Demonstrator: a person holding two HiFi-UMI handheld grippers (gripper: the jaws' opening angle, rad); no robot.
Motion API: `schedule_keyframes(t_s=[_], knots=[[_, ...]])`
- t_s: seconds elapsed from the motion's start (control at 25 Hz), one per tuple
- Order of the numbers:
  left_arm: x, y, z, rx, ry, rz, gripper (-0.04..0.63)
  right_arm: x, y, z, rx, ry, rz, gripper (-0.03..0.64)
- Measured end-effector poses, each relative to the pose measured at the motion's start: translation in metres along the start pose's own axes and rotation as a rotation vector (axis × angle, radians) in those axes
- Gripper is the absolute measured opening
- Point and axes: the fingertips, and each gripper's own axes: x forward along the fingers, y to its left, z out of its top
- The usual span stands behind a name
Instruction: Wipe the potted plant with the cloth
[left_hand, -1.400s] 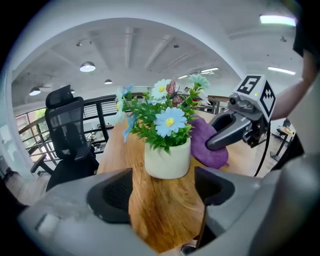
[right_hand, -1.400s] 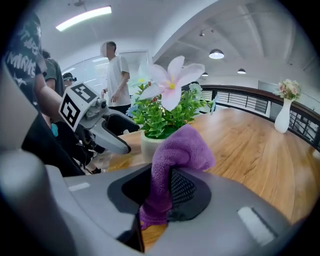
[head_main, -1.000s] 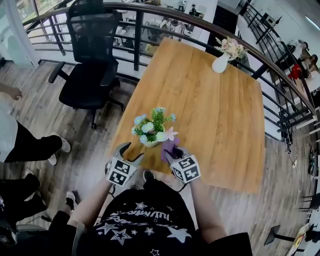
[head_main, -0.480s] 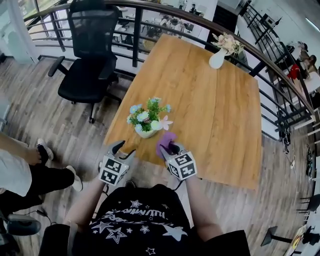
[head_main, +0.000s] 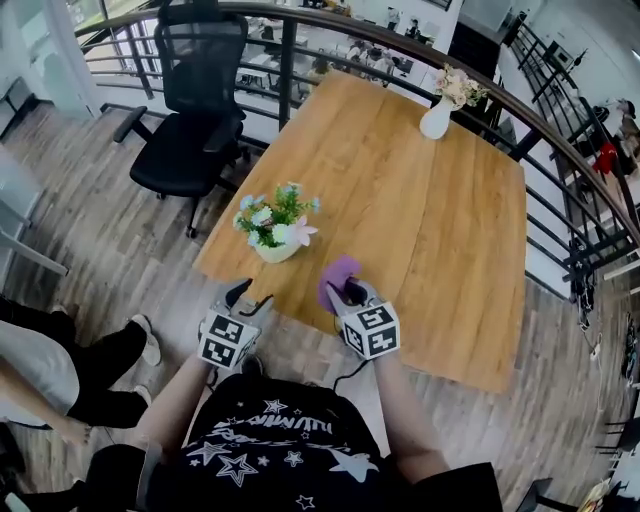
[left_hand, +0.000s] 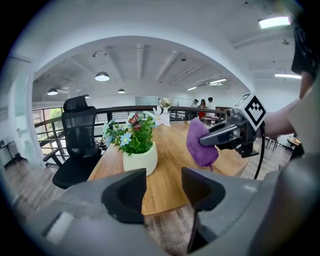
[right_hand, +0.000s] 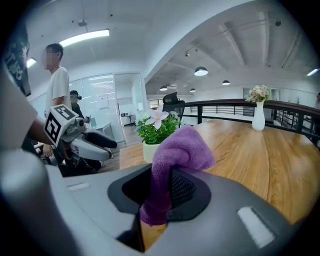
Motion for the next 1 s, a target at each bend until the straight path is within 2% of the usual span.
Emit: schedule_keyframes(t_s=[0.2,0.4,0.72,0.84,1.0], knots=[[-0.004,-0.026,0.005,-0.014,-0.012,0.036,0.208,-0.027,-0.01,0.001,-0.012,-0.06,-0.007,0.081],[-0.009,-0.045,0.0,-0.024,0.009,0.055,0.18,-0.044,-0.006,-0.009,-0.052,-0.037,0.022,0.08],[-0.008,-0.059,0.01,-0.027,-0.059,0.118,0.084,-0.065,-0.004,-0.025,-0.08,-0.007,0.057,0.078],[-0.011,-0.064,0.01,-0.036,-0.065,0.141,0.013,-0.072,-0.002,-0.028,-0.087,0.001,0.068,0.078],[-0.014,-0.075,0.005,-0.047,-0.058,0.157,0.002,-0.079,0.001,-0.036,-0.101,0.012,0.093,0.078]])
